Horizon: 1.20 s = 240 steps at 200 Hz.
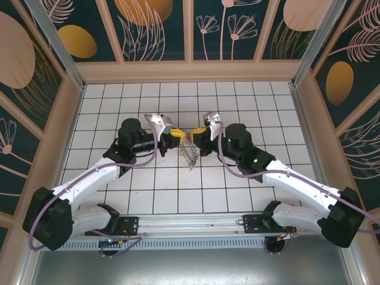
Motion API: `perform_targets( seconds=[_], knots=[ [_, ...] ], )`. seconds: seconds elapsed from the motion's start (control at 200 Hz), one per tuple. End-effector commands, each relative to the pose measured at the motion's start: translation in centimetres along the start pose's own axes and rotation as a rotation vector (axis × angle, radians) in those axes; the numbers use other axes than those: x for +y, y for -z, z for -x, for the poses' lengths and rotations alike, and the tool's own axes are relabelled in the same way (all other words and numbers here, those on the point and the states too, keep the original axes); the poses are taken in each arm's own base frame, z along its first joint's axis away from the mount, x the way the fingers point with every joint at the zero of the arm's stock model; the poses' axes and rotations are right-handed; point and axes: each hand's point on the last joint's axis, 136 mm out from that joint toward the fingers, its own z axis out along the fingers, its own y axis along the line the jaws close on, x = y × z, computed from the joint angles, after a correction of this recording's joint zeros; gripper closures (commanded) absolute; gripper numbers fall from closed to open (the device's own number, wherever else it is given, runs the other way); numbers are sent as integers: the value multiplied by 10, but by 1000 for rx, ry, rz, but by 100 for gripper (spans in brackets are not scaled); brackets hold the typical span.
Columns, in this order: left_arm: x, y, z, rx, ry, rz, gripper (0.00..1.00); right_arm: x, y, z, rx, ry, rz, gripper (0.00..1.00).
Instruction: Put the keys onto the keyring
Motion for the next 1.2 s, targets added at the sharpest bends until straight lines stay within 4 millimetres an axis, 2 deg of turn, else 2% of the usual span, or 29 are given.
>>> perform_targets(
  seconds=[0.0,0.255,0.536,0.931,1.196],
  knots=[
    [-3,3,13,-43,-43,3,100,9,10,17,-60,-7,48,100],
    [-3,1,17,-44,-46,-5,100,17,-5,7,0,-10,95,100],
    [-4,-1,16,-38,-33,-16,100,18,-5,19,-34,13,90,100],
    [-5,-2,17,-36,-23,-26,100,19,-13,22,-39,23,95,100],
    [-7,0,20,-43,-29,-30,100,5,-15,24,-48,15,19,100]
  ],
)
